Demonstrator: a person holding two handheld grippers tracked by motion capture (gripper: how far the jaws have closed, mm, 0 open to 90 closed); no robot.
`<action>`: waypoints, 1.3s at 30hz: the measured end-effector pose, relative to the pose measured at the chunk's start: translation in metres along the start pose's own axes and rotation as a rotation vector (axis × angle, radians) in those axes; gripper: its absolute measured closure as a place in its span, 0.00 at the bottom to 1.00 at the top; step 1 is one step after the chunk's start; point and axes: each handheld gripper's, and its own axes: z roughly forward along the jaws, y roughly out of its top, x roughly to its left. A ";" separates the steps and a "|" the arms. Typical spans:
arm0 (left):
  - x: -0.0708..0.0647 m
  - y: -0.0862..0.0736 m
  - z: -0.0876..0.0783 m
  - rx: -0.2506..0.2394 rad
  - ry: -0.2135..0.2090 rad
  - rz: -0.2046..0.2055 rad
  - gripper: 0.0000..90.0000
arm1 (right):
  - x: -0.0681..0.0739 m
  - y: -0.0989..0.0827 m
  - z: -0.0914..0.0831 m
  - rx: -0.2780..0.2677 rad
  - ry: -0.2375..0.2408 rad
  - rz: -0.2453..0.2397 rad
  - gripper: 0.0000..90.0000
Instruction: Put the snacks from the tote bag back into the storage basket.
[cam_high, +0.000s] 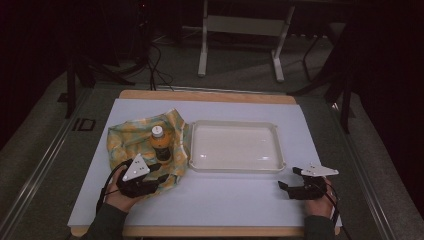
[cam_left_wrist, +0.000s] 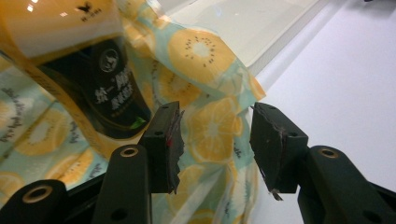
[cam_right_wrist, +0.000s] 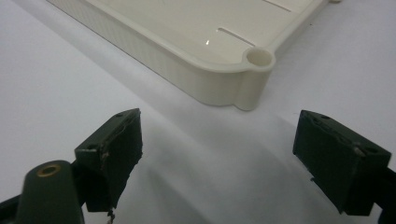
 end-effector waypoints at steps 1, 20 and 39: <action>0.000 0.000 0.000 0.000 0.000 0.000 0.60 | 0.000 0.000 0.000 0.000 0.000 0.000 0.17; 0.019 0.008 -0.004 0.045 -0.018 -0.009 0.58 | 0.000 0.000 0.000 -0.001 0.001 0.002 0.17; 0.035 0.018 -0.009 0.092 -0.030 0.025 0.60 | 0.000 0.000 -0.001 -0.006 0.001 0.005 0.17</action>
